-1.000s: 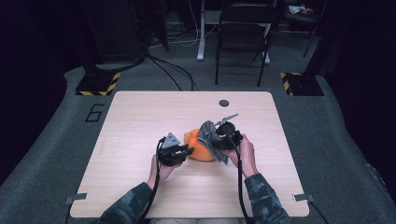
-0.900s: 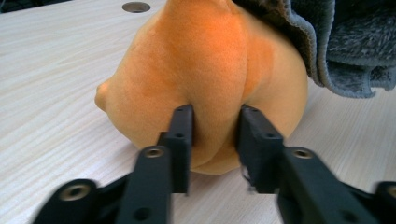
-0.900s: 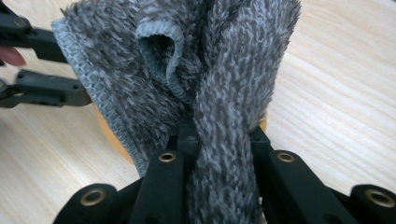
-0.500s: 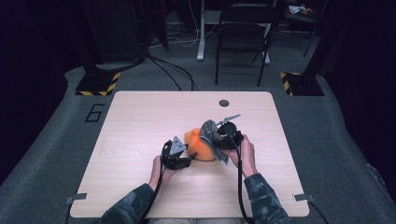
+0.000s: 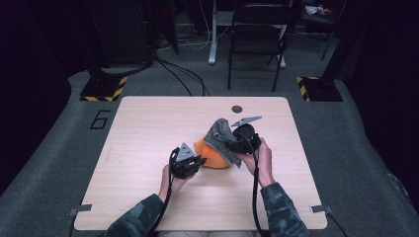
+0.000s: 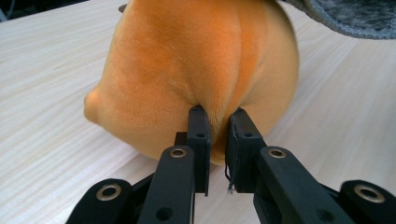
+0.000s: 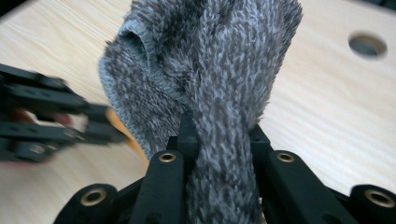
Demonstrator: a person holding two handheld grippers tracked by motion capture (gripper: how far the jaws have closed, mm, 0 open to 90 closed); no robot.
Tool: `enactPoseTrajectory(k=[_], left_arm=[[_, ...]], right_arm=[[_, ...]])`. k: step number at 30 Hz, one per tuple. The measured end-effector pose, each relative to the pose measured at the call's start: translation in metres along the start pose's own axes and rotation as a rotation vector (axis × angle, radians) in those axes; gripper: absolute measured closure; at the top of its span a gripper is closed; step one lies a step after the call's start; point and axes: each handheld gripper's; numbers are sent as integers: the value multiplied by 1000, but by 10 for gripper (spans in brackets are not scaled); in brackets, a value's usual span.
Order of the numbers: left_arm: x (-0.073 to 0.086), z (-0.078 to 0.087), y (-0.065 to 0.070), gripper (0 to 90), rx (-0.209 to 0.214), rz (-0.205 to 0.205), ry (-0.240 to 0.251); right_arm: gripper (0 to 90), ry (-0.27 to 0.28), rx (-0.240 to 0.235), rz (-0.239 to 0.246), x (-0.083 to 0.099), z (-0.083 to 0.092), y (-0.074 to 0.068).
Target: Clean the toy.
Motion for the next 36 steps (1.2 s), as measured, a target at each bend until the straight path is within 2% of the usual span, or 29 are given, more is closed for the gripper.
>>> enactPoseTrajectory(k=[2,5,7,9,13,15,16,18,22,25,27,30,32,36], left_arm=[[-1,2,3,810,10,14,12],[0,1,4,808,11,17,-6],[2,-1,0,806,7,20,-12],[3,-1,-2,805,15,21,-20],[4,-1,-4,801,8,23,-15],[4,-1,-4,799,10,29,-13],[4,-1,-5,796,14,29,-11],[4,-1,-6,793,20,25,-15],[4,-1,-5,791,21,26,-18],[5,-2,-5,790,17,24,-13],[5,-3,-5,790,14,21,-12],[5,-3,-5,790,15,23,-13],[5,-2,-6,790,18,22,-14],[5,-2,-7,790,16,17,-16]], right_arm=[[747,36,-8,25,-3,4,-10],[746,16,3,68,-1,-5,-23],[747,-3,32,82,3,-15,-26],[746,-8,28,64,5,-18,-23],[747,-47,82,76,10,-24,-13],[746,-64,78,59,13,-28,-7],[747,-93,81,51,15,-30,-4],[746,-119,66,32,19,-35,4],[746,-165,69,3,24,-43,11],[747,-189,80,-3,29,-48,15],[747,-200,95,-26,31,-53,15],[747,-216,113,-8,34,-59,17],[746,-248,133,-15,39,-65,18],[746,-296,128,-24,53,-82,22]])
Point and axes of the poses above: each handheld gripper's, and its own axes: z roughly backward along the jaws, x roughly out of its underside, y roughly to its right, and after that the axes turned 15 degrees about x, right-handed
